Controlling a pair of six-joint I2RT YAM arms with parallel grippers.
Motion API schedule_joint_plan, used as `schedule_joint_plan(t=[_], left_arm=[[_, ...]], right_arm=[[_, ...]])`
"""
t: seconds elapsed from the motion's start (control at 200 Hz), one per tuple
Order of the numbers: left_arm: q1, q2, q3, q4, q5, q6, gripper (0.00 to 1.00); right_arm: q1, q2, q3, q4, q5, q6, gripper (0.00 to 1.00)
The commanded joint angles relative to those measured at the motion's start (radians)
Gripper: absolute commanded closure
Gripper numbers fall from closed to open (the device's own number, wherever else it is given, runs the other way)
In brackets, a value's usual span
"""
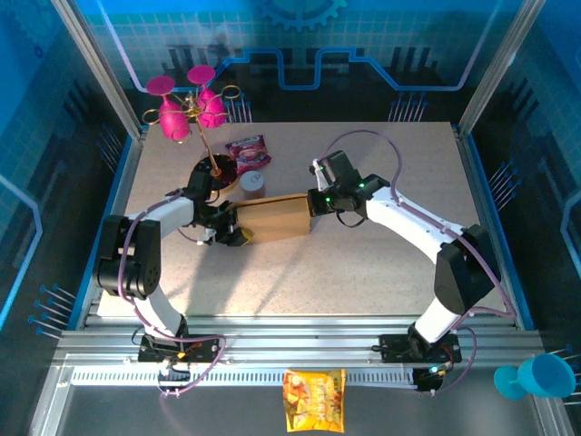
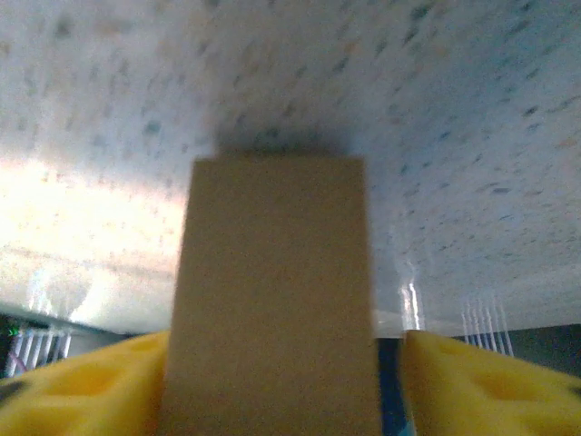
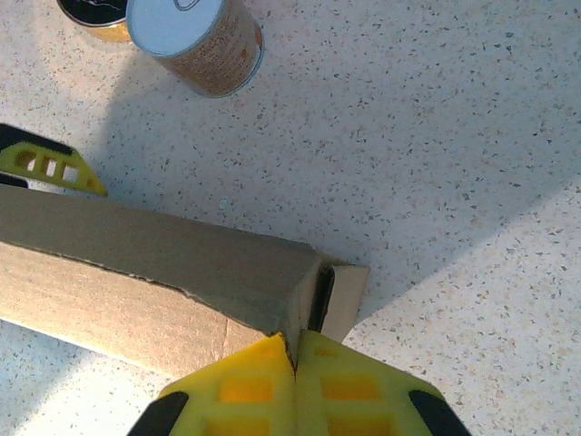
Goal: Fold the paper box
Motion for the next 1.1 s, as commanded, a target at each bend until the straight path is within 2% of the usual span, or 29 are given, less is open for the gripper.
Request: schedule_joint_plan(t=[0.0,0.22,0.445,0.515,0.58,0.68,0.73,0.856,0.916,0.991,1.096], left_arm=[[0.03,-0.009,-0.026,0.009,-0.049,0.04,0.28],[0.086,-0.134,-0.046,-0.05,-0.064,0.186,0.03],[0.129,-0.319,-0.034,-0.252,-0.16,0.376,0.03],[0.129,-0.367,-0.012,-0.331,-0.213,0.463,0.07],[0.129,-0.402,0.031,-0.399,-0.271,0.594,0.14],[0.106,-0.427,0.149,-0.468,-0.398,0.93,0.34],[0.074,-0.44,0.199,-0.485,-0.45,1.097,0.39],[-0.011,-0.465,0.251,-0.484,-0.463,1.452,0.66],[-0.039,-0.465,0.26,-0.493,-0.472,1.565,0.68],[-0.074,-0.46,0.254,-0.469,-0.422,1.696,0.69],[-0.092,-0.431,0.28,-0.484,-0.428,1.773,0.63]], right_arm=[[0.023,0.026,-0.049,-0.105,0.04,-0.003,1.0],[0.038,0.045,-0.003,-0.127,0.083,-0.004,1.0],[0.055,0.05,0.028,-0.143,0.113,-0.006,1.0],[0.06,0.05,0.034,-0.148,0.121,-0.007,1.0],[0.062,0.051,0.034,-0.151,0.129,-0.006,1.0],[0.062,0.05,0.033,-0.152,0.135,-0.005,1.0],[0.063,0.052,0.035,-0.156,0.135,-0.006,1.0],[0.062,0.058,0.043,-0.164,0.133,-0.005,1.0],[0.062,0.061,0.048,-0.167,0.13,-0.007,1.0],[0.062,0.065,0.053,-0.168,0.125,-0.01,1.0],[0.062,0.075,0.066,-0.18,0.124,-0.016,1.0]])
